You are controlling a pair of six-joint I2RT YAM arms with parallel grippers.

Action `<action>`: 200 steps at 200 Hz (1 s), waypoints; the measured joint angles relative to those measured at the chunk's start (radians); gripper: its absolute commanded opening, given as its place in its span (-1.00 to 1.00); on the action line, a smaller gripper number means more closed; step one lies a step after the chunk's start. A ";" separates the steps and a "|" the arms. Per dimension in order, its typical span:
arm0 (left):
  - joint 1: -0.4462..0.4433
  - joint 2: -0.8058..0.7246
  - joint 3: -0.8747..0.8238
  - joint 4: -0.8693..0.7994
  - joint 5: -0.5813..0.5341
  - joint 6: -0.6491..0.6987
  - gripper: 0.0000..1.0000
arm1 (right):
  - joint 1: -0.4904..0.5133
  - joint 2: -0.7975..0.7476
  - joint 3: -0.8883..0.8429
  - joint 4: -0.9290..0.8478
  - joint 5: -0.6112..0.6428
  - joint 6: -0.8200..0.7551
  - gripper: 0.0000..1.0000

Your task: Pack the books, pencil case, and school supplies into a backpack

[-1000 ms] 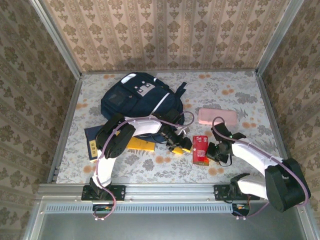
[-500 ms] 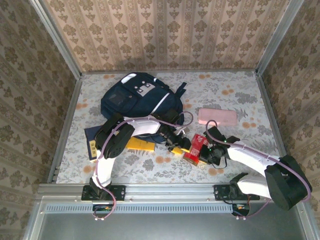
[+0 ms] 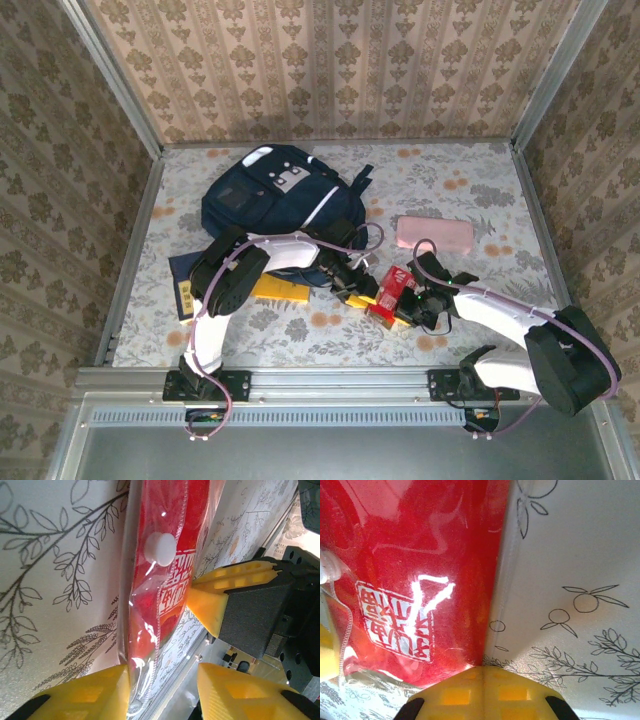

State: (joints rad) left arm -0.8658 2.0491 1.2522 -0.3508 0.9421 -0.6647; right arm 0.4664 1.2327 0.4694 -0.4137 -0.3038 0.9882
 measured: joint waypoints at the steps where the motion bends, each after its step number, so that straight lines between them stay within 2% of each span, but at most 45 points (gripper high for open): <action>1: 0.000 0.000 0.000 0.000 0.000 0.000 -0.35 | 0.000 0.000 0.000 0.000 0.000 0.000 -1.00; 40: 0.004 0.004 0.000 0.022 0.037 -0.028 -0.48 | -0.006 0.004 0.000 0.003 -0.008 0.008 -1.00; 67: 0.003 0.016 -0.003 0.058 0.063 -0.056 -0.08 | -0.011 0.007 0.000 0.005 -0.015 0.011 -1.00; 93: 0.003 0.043 0.000 0.072 0.074 -0.055 -0.03 | -0.013 0.009 0.000 0.006 -0.019 0.011 -1.00; 118: 0.003 0.060 0.033 0.015 0.064 -0.027 -0.34 | -0.015 0.009 -0.001 0.007 -0.020 0.011 -1.00; 152: 0.000 0.089 0.109 -0.129 -0.011 0.060 -1.00 | -0.020 0.007 -0.005 0.011 -0.026 0.011 -1.00; 200: -0.020 0.109 0.206 -0.295 -0.135 0.154 -1.00 | -0.023 0.001 -0.007 0.021 -0.028 0.010 -1.00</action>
State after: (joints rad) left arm -0.8860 2.1582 1.4582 -0.6460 0.8074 -0.5102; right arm 0.4435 1.2339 0.4622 -0.3927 -0.3317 0.9985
